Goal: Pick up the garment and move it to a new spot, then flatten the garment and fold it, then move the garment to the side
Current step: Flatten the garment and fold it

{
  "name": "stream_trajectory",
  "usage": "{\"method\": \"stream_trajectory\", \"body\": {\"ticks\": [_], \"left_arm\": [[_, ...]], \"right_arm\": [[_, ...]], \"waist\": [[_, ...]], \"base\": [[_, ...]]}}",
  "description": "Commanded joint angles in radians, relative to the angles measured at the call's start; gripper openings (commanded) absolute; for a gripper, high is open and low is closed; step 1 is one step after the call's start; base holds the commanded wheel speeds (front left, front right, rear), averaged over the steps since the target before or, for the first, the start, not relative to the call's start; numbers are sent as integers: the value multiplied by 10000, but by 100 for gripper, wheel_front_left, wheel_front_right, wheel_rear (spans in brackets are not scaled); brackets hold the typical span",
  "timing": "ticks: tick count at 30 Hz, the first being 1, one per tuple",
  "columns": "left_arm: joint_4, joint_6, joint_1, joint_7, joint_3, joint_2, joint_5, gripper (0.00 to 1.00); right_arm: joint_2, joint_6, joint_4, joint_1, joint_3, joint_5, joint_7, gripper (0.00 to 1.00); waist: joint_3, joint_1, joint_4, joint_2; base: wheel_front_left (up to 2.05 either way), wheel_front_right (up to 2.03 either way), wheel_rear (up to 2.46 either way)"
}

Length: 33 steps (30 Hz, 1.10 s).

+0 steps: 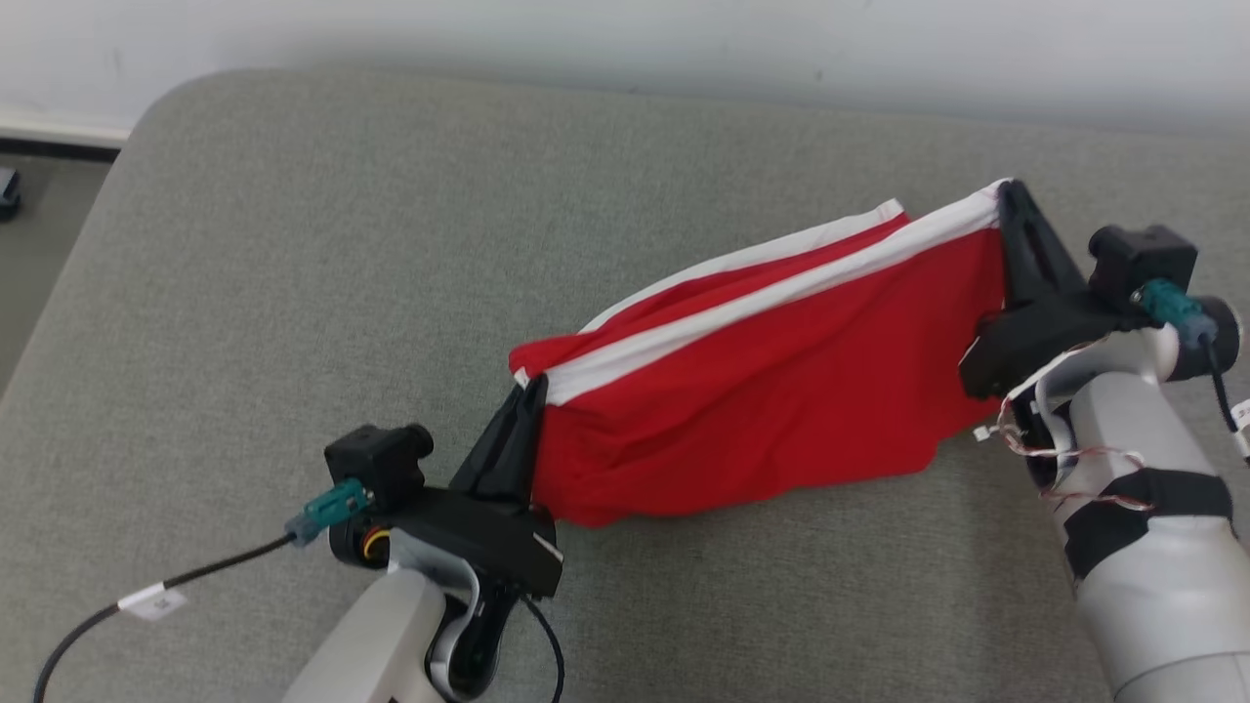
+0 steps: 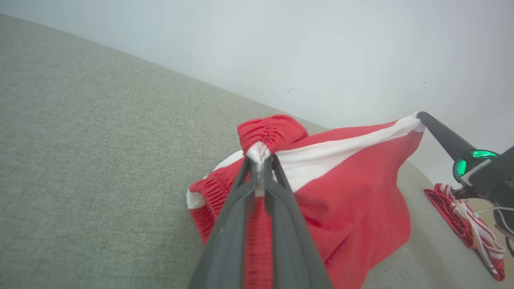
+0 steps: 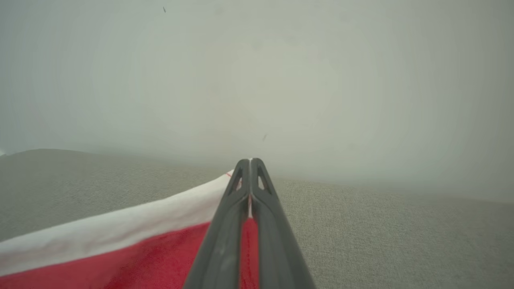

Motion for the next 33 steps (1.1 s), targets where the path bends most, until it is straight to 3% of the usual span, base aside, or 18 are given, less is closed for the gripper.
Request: {"method": "stream_trajectory", "body": {"ticks": [1, 12, 13, 14, 15, 16, 24, 33], "left_arm": [[77, 20, -361, -24, 80, -88, -14, 0], [195, 20, -1131, -24, 582, -447, 458, 0], [205, 20, -1159, -26, 591, -472, 526, 10], [207, 20, -1165, -24, 623, -481, 585, 33], [201, 20, -1160, -24, 673, -489, 690, 100], [190, 20, -1150, -24, 670, -505, 809, 100], [70, 20, -656, -24, 1522, -538, 1982, 100], [-22, 20, 171, -24, 1871, -541, 2621, 100]], "right_arm": [[-85, -33, 293, -451, -186, -273, -10, 0], [2, -33, 924, -1724, -634, -1327, -10, 0], [49, -33, 978, -1773, -686, -1374, -10, 0], [96, -33, 1086, -1793, -743, -1412, -9, 35], [165, -33, 1156, -1829, -770, -1429, -10, 87], [205, -33, 1186, -1857, -804, -1456, -12, 100], [313, -33, 668, -1332, -718, -1188, -9, 100], [-66, -33, 1592, -359, 100, -83, -9, 100]], "waist": [[742, -3, 426, -2], [1627, -3, 582, -2], [1654, -3, 572, -2], [1672, -3, 555, -2], [1680, -3, 525, -2], [1680, -3, 499, -2], [1480, -3, 214, -2], [1116, -3, 69, -2]], "base": [[0, 0, 0], [0, 0, 0], [0, 0, 0], [0, 0, 0], [0, 0, 0], [0, 0, 0], [0, 0, 0], [0, 0, 0]]}}
